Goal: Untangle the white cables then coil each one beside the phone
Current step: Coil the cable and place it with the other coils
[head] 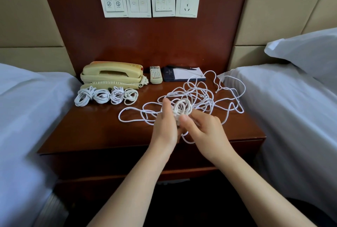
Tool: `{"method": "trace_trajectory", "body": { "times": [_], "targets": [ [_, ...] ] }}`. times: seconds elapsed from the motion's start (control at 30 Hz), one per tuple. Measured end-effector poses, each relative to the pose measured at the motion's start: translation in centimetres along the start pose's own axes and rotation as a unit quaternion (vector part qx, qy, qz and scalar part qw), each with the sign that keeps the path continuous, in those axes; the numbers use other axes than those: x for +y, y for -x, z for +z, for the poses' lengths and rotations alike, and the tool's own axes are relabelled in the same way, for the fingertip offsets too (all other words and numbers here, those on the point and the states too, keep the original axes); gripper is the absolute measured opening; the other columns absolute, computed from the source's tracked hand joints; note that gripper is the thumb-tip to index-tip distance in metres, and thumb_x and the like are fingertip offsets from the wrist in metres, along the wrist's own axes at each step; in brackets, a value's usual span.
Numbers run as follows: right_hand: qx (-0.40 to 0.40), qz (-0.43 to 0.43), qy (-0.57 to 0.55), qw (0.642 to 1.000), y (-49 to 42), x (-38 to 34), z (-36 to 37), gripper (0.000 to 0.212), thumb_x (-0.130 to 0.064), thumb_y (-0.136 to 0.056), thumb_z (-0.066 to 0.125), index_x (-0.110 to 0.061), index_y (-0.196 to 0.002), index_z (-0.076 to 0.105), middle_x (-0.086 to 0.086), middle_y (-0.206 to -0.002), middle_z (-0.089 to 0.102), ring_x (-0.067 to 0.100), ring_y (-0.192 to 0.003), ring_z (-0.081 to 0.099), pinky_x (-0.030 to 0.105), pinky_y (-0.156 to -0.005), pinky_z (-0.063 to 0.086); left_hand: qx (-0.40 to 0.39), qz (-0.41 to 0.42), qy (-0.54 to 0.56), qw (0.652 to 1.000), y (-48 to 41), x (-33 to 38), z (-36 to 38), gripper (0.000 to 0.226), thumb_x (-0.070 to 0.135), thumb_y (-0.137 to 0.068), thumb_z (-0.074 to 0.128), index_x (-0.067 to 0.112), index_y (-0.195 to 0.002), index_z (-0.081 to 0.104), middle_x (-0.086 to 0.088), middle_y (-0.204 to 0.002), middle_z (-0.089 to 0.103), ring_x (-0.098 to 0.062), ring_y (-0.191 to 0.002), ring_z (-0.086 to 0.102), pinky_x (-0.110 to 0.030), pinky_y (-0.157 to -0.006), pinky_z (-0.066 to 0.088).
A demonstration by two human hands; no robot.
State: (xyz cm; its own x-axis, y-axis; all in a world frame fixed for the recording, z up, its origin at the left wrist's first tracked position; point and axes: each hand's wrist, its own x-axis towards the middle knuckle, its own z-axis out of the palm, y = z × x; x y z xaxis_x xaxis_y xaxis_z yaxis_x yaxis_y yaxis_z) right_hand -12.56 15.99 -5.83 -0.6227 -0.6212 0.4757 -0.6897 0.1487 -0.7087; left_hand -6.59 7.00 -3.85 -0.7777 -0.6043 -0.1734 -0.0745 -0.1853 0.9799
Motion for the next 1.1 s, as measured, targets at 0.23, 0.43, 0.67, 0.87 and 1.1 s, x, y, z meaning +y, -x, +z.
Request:
{"method": "trace_trajectory", "body": {
  "times": [0.23,0.43,0.67,0.87,1.1],
  "targets": [
    [0.024,-0.023,-0.017,0.999,0.2,-0.8,-0.2,0.05,-0.053,-0.093,0.044,-0.018,-0.063,0.062,-0.013,-0.052,0.057,0.009,-0.048,0.048,0.017,-0.051,0.032,0.02,0.24,-0.139,0.961,0.0,-0.1,-0.4,0.04,0.038,-0.1,0.029,0.02,-0.073,0.052,0.01,-0.048,0.046,-0.008,-0.048,0.045,-0.025,-0.051,0.034],
    [0.054,-0.023,0.027,0.998,0.4,-0.4,-0.7,0.026,-0.038,-0.091,0.057,-0.016,-0.078,0.062,0.0,-0.054,0.057,0.012,-0.045,0.047,0.023,-0.046,0.035,0.044,0.114,-0.041,0.992,-0.4,0.2,-0.4,0.05,0.033,-0.1,0.033,0.012,-0.056,0.043,0.005,-0.037,0.037,-0.01,-0.033,0.033,-0.021,-0.04,0.026],
    [-0.034,0.01,-0.217,0.976,0.3,-0.5,-2.1,0.013,-0.002,-0.093,0.053,-0.013,-0.093,0.062,0.0,-0.077,0.069,0.014,-0.075,0.07,0.025,-0.074,0.055,0.057,0.029,0.012,0.998,-1.4,0.5,-0.7,0.048,0.035,-0.099,0.033,0.009,-0.063,0.051,0.0,-0.038,0.038,-0.009,-0.028,0.029,-0.016,-0.037,0.022],
    [0.023,-0.032,-0.183,0.982,0.4,-0.4,-1.5,0.018,-0.008,-0.091,0.055,-0.016,-0.077,0.063,-0.007,-0.061,0.06,0.009,-0.057,0.056,0.026,-0.058,0.047,0.028,0.013,-0.031,0.999,-0.8,-0.2,0.4,0.048,0.036,-0.099,0.033,0.012,-0.062,0.052,0.001,-0.04,0.041,-0.01,-0.034,0.032,-0.017,-0.04,0.025],
    [0.019,-0.046,-0.186,0.981,0.7,-0.5,-0.3,0.008,-0.014,-0.088,0.059,-0.012,-0.081,0.063,0.004,-0.073,0.065,0.019,-0.069,0.062,0.031,-0.064,0.05,0.001,-0.028,0.043,0.999,-0.3,0.3,0.3,0.05,0.036,-0.1,0.031,0.014,-0.059,0.047,0.004,-0.038,0.035,-0.008,-0.029,0.027,-0.019,-0.04,0.023]
  ]
}}
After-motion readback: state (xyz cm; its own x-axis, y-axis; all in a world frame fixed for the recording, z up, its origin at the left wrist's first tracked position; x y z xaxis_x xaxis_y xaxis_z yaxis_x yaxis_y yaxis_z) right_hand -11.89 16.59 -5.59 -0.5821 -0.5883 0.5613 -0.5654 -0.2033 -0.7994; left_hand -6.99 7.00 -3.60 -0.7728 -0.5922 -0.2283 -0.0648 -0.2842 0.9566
